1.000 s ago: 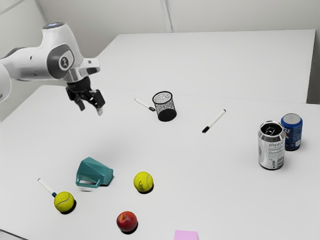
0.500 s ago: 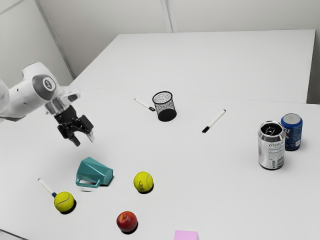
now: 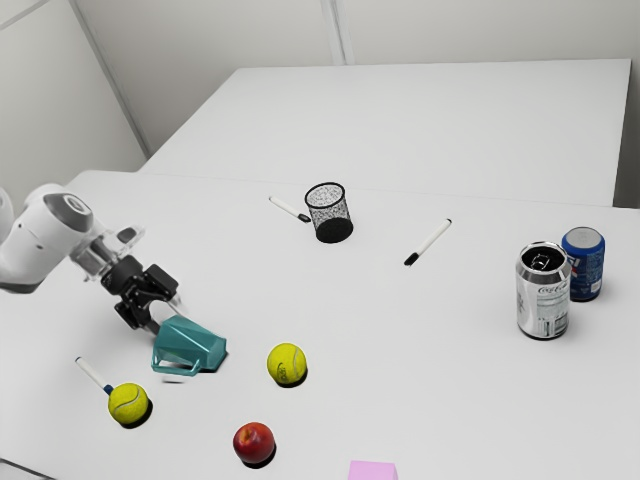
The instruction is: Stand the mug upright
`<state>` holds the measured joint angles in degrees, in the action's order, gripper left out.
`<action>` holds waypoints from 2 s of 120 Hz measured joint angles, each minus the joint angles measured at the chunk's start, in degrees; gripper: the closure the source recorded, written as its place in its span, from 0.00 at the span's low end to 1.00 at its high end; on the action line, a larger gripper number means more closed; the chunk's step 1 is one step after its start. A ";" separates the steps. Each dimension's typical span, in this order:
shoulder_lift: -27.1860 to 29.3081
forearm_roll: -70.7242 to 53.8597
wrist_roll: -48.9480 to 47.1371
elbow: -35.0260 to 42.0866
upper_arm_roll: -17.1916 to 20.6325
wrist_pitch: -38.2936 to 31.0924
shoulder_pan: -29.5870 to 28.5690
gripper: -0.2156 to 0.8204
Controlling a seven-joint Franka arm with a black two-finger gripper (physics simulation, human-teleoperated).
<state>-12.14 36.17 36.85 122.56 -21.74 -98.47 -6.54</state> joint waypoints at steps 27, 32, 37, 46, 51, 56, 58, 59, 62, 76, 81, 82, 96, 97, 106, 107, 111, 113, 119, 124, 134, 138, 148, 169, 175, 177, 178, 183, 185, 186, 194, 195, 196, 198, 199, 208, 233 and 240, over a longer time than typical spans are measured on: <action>0.64 1.83 -0.45 1.26 -0.12 2.38 0.31 0.21; 0.72 2.02 -0.53 1.75 -0.11 2.61 0.40 0.21; 0.93 2.16 -0.62 2.22 -0.10 2.80 0.45 0.21; 1.28 2.34 -0.76 2.79 -0.09 3.05 0.53 0.25; 1.46 2.41 -0.83 2.98 -0.11 3.16 0.58 0.28; 1.72 2.49 -0.89 3.07 -0.11 3.25 0.66 0.32; 1.82 2.57 -0.91 3.07 -0.11 3.28 0.76 0.34; 1.86 2.61 -0.92 3.06 -0.12 3.29 0.83 0.34; 1.98 2.74 -0.96 3.08 -0.12 3.33 1.04 0.37; 2.27 3.28 -1.08 3.16 -0.10 3.47 1.45 0.52; 2.27 3.39 -1.12 3.16 -0.12 3.63 1.46 0.60; 2.27 3.41 -1.13 3.17 -0.12 3.66 1.46 0.62; 2.27 3.53 -1.25 3.39 -0.14 3.97 1.46 0.78; 2.27 3.52 -1.26 3.42 -0.14 3.98 1.46 0.78; 2.41 3.50 -1.33 3.54 -0.13 4.04 1.48 0.83; 2.44 3.50 -1.34 3.54 -0.13 4.05 1.48 0.83; 2.55 3.49 -1.38 3.61 -0.10 4.07 1.47 0.85; 2.60 3.50 -1.39 3.66 -0.08 4.08 1.49 0.86; 2.78 3.73 -1.43 3.77 -0.05 4.14 1.54 0.88; 2.98 4.06 -1.44 3.81 -0.04 4.23 1.56 0.88; 3.40 4.75 -1.41 3.82 -0.04 4.49 1.58 0.91; 3.64 5.06 -1.38 3.82 -0.05 4.58 1.57 0.92; 3.88 5.76 -1.34 3.77 -0.06 4.77 1.86 0.94; 4.88 6.18 -1.33 3.56 -0.05 4.85 2.21 0.95; 5.32 5.87 -1.41 3.38 -0.05 4.54 2.51 0.95; 5.57 5.68 -1.46 3.34 -0.05 4.34 2.64 0.95; 5.74 5.54 -1.50 3.33 -0.05 4.19 2.71 0.95; 6.47 4.77 -1.71 3.18 -0.04 3.18 3.16 0.95; 6.76 4.41 -1.81 3.13 -0.04 2.62 3.43 0.95; 6.94 4.18 -1.89 3.09 -0.04 2.25 3.60 0.95; 7.98 2.25 -2.82 2.91 -0.08 -0.69 5.29 0.95; 8.11 1.99 -3.00 2.91 -0.08 -1.06 5.53 0.95; 8.22 1.74 -3.17 2.90 -0.08 -1.42 5.77 0.95; 8.44 1.21 -3.55 2.90 -0.13 -2.13 6.29 0.95; 8.56 0.93 -3.75 2.90 -0.16 -2.48 6.57 0.95; 9.32 -1.82 -6.01 2.95 -0.36 -5.51 8.66 0.95; 12.00 -11.83 -15.23 3.54 -0.41 -11.39 11.67 0.95; 12.46 -14.12 -18.10 3.79 -1.19 -12.23 13.05 0.95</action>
<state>0.32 22.05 18.76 126.35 -22.93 -110.70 6.51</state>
